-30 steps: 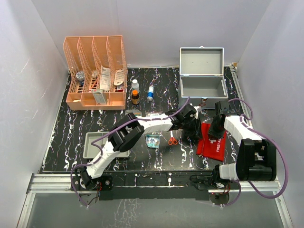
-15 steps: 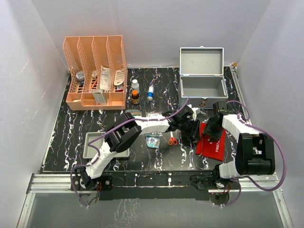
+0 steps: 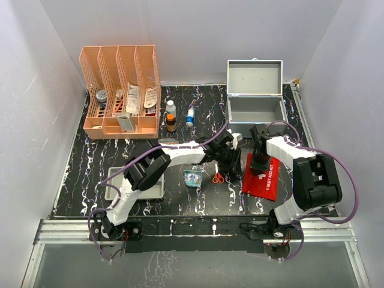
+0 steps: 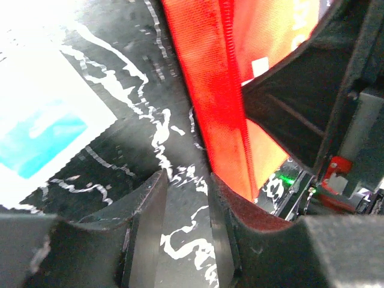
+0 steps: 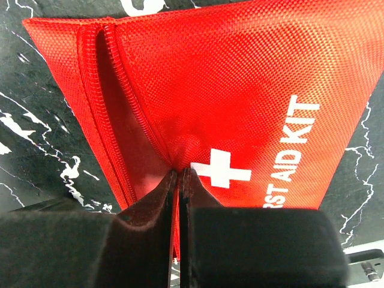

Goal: Organize the medicine kit
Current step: Pick up the medicine pouch from the center of the board.

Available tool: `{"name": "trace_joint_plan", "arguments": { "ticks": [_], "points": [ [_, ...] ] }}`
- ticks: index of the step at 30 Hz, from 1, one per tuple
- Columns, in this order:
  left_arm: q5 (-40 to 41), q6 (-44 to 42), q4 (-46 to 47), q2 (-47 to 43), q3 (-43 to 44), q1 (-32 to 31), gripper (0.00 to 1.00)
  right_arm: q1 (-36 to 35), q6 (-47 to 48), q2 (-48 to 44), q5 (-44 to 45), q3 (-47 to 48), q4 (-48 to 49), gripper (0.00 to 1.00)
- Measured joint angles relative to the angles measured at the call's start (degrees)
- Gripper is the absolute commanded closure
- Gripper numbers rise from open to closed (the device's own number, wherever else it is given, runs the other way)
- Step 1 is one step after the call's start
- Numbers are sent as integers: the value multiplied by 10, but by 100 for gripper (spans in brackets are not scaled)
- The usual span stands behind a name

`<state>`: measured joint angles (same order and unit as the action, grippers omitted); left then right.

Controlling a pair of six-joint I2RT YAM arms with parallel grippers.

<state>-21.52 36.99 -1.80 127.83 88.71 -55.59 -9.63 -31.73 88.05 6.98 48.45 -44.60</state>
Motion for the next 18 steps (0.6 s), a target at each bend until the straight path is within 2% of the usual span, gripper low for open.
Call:
{"name": "trace_joint_plan", "arguments": {
  "ticks": [8, 15, 18],
  "points": [
    [3, -31, -20, -37, -43, 27, 67, -10, -6, 0, 9, 3, -3, 100],
    [2, -68, -46, -53, -53, 43, 68, -15, -17, -4, -42, 29, -9, 100],
    [0, -82, -60, -58, -54, 51, 65, -16, -19, -20, -64, 64, -15, 100]
  ]
}}
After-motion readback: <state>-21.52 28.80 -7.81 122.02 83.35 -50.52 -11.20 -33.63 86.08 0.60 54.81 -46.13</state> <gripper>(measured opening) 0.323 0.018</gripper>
